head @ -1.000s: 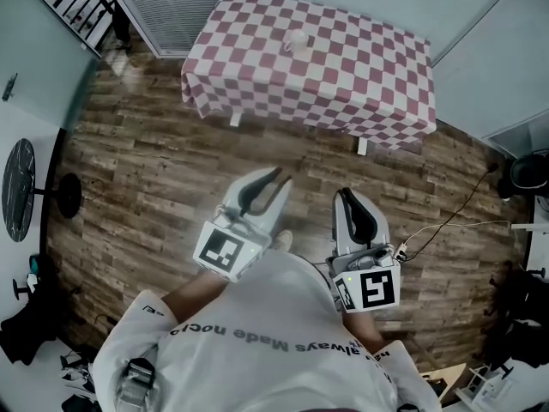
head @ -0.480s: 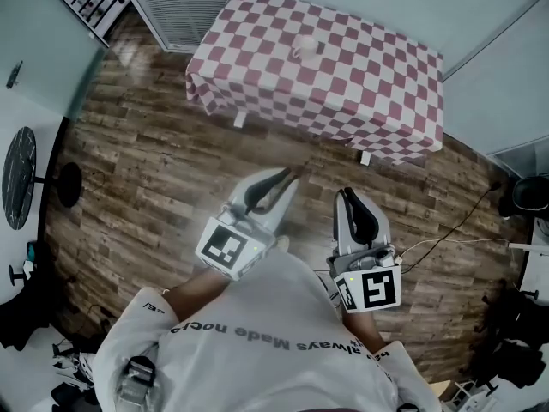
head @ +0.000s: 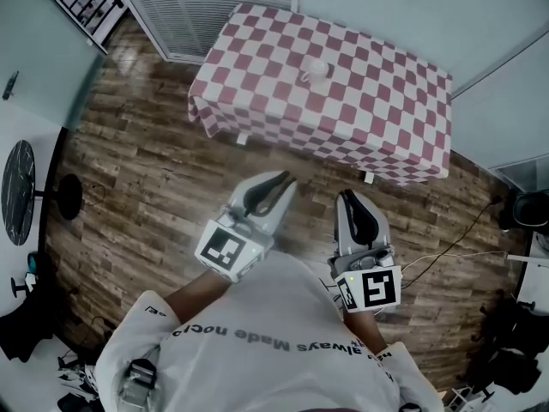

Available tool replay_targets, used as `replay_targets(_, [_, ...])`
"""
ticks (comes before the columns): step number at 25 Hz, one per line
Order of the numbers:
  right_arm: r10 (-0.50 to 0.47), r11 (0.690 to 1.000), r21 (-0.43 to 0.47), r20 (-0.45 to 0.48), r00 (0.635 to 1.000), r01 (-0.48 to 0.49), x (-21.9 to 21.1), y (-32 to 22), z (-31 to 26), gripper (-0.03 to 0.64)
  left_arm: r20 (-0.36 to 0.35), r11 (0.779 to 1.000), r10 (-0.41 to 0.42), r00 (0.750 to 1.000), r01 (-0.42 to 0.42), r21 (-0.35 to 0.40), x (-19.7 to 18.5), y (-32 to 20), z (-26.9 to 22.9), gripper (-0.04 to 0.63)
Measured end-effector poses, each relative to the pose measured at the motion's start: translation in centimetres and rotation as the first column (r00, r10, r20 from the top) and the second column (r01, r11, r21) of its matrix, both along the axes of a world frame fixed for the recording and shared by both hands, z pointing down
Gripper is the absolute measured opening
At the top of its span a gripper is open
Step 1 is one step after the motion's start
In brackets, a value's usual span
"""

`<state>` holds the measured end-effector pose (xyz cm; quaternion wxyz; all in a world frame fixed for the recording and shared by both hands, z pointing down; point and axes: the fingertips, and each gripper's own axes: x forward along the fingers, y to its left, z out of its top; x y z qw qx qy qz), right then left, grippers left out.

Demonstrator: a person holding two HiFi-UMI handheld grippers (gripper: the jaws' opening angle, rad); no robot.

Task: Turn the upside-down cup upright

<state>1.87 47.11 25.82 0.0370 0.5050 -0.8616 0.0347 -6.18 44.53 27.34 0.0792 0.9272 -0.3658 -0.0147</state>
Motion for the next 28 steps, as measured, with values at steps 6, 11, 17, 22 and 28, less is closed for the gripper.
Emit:
replay_targets(6, [0.027,1.0,0.0,-0.013,1.0,-0.027,-3.1,-6.9,-0.4,0.035,-0.002,1.0,0.03,1.0,-0.03,-0.008,-3.2,-6.7,0.0,0.057])
replay_targets(11, [0.054,0.999,-0.006,-0.023,0.998,-0.054,-5.1,-11.1,0.1,0.035,-0.005,0.998,0.056,0.998,-0.056,-0.009,-5.2,-11.2,0.6,0.057])
replay_targets(17, [0.083,0.996,-0.02,-0.033,0.996,-0.084,-6.3,-13.7,0.7,0.035,-0.007,0.997,0.074,0.997,-0.074,-0.021,-6.8,-14.0,1.6,0.057])
replay_targets(22, [0.093,0.995,-0.024,-0.039,0.995,-0.094,-6.7,-15.4,1.1,0.035,-0.004,0.996,0.082,0.997,-0.082,-0.038,-7.1,-15.9,2.3,0.057])
replay_targets(28, [0.09,0.996,-0.019,-0.049,0.995,-0.091,-6.8,-17.6,1.5,0.035,0.0,0.995,0.083,0.997,-0.083,-0.055,-7.0,-17.8,3.2,0.06])
